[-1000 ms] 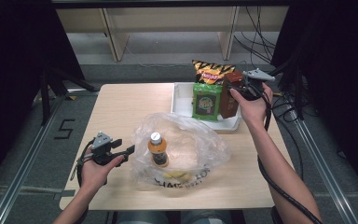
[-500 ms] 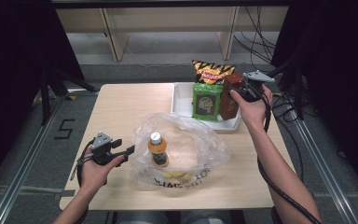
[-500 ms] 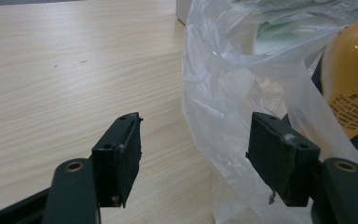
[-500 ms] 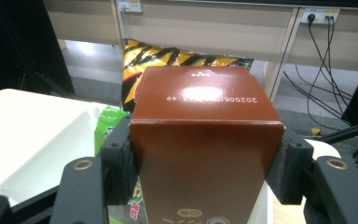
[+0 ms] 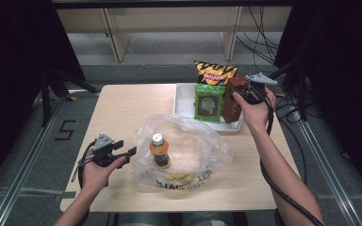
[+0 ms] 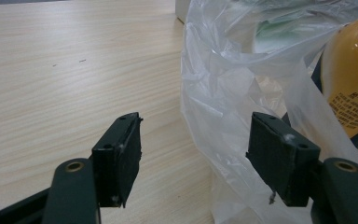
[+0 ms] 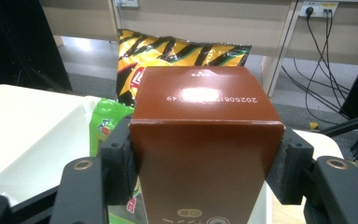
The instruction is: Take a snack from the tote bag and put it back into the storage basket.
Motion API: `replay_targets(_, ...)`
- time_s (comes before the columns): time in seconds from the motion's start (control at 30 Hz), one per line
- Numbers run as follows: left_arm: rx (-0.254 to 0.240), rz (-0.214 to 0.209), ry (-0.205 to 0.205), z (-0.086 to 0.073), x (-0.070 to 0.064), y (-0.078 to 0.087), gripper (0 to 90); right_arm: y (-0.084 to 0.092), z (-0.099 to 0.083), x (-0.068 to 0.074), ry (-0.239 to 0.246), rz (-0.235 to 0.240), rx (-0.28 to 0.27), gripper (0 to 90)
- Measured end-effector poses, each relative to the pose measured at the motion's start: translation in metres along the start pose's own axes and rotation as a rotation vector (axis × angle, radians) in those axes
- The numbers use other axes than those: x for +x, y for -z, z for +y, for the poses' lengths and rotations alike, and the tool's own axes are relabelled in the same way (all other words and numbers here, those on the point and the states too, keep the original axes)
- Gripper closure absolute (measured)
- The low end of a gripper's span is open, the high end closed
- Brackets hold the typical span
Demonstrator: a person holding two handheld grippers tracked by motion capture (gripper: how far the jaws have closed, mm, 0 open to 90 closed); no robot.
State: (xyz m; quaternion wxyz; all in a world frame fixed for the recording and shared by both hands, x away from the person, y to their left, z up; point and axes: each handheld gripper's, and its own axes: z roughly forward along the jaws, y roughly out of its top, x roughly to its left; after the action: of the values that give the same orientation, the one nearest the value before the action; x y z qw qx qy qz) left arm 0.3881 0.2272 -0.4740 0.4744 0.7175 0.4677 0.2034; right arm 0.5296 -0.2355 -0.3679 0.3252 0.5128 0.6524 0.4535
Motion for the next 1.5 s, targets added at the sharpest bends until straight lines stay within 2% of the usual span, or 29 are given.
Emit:
replay_targets(0.03, 0.000, 0.000, 0.000, 0.000, 0.000, 0.000, 34.1, 0.000, -0.001, 0.000, -0.003, -0.003, 0.005, 38.6)
replay_targets(0.07, 0.000, 0.000, 0.000, 0.000, 0.000, 0.000, 34.1, -0.002, -0.002, -0.002, 0.022, -0.005, -0.004, 38.7)
replay_targets(0.23, 0.001, 0.000, -0.001, 0.000, 0.000, 0.000, 34.1, -0.003, -0.003, 0.000, -0.009, -0.012, 0.017, 38.7)
replay_targets(0.3, 0.001, 0.000, -0.001, 0.000, 0.000, 0.000, 34.2, -0.004, -0.004, -0.001, 0.006, -0.016, 0.013, 38.6)
replay_targets(0.37, 0.000, -0.003, 0.000, 0.000, 0.000, -0.001, 34.1, -0.004, -0.004, 0.000, -0.014, -0.018, 0.021, 38.7)
replay_targets(0.4, -0.001, -0.004, 0.010, -0.001, 0.000, -0.001, 34.1, -0.005, -0.004, 0.000, -0.006, -0.019, 0.018, 38.7)
replay_targets(0.47, -0.001, -0.004, 0.009, 0.000, 0.000, -0.001, 34.2, -0.006, -0.005, 0.000, -0.018, -0.021, 0.018, 38.6)
replay_targets(0.6, -0.001, -0.002, 0.000, 0.000, 0.000, 0.000, 34.2, -0.008, -0.006, -0.001, -0.003, -0.026, 0.017, 38.6)
replay_targets(0.63, -0.001, -0.001, 0.000, 0.000, 0.000, 0.000, 34.1, -0.008, -0.006, 0.000, -0.016, -0.027, 0.016, 38.6)
replay_targets(0.67, 0.001, -0.003, 0.000, 0.000, 0.000, 0.000, 34.2, -0.008, -0.007, -0.001, 0.003, -0.030, 0.019, 38.7)
replay_targets(0.7, 0.001, 0.000, 0.000, 0.000, 0.000, 0.000, 34.1, -0.008, -0.007, 0.000, -0.015, -0.028, 0.022, 38.6)
replay_targets(0.87, 0.000, -0.003, 0.000, 0.000, 0.000, 0.000, 34.2, -0.011, -0.010, 0.000, -0.008, -0.045, 0.020, 38.6)
replay_targets(0.93, 0.000, 0.000, 0.000, 0.000, 0.000, 0.000, 34.2, -0.011, -0.011, 0.001, -0.028, -0.043, 0.033, 38.6)
replay_targets(1.03, 0.000, 0.000, 0.000, 0.000, 0.000, 0.000, 34.1, -0.012, -0.012, 0.001, -0.005, -0.049, 0.021, 38.5)
replay_targets(1.07, 0.000, 0.000, 0.000, 0.000, 0.000, 0.000, 34.1, -0.012, -0.012, 0.002, -0.021, -0.046, 0.035, 38.5)
replay_targets(1.13, 0.000, 0.000, 0.000, 0.000, 0.000, 0.000, 34.2, -0.013, -0.014, 0.003, -0.004, -0.055, 0.035, 38.4)
replay_targets(1.17, -0.001, 0.001, 0.001, 0.000, 0.000, 0.000, 34.2, -0.013, -0.015, 0.004, -0.019, -0.052, 0.043, 38.5)
replay_targets(1.2, 0.000, 0.002, 0.002, 0.000, 0.000, 0.001, 34.1, -0.014, -0.016, 0.004, -0.007, -0.053, 0.039, 38.4)
replay_targets(1.27, 0.000, 0.002, 0.003, 0.000, 0.000, 0.001, 34.1, -0.015, -0.017, 0.005, -0.012, -0.050, 0.048, 38.4)
replay_targets(1.33, -0.001, 0.001, 0.003, 0.000, 0.000, 0.001, 34.1, -0.017, -0.020, 0.004, 0.025, -0.045, 0.049, 38.2)
replay_targets(1.37, -0.001, 0.001, 0.003, 0.000, 0.000, 0.001, 34.1, -0.016, -0.021, 0.008, -0.009, -0.056, 0.056, 38.1)
replay_targets(1.43, -0.001, 0.001, 0.002, 0.000, 0.000, 0.001, 34.2, -0.017, -0.022, 0.007, -0.008, -0.048, 0.064, 37.8)
replay_targets(1.47, -0.001, 0.001, 0.003, 0.000, 0.000, 0.001, 34.2, -0.019, -0.024, 0.006, 0.012, -0.047, 0.051, 37.7)
replay_targets(1.5, -0.001, 0.001, 0.002, 0.000, 0.000, 0.000, 34.2, -0.018, -0.024, 0.006, 0.003, -0.045, 0.054, 37.6)
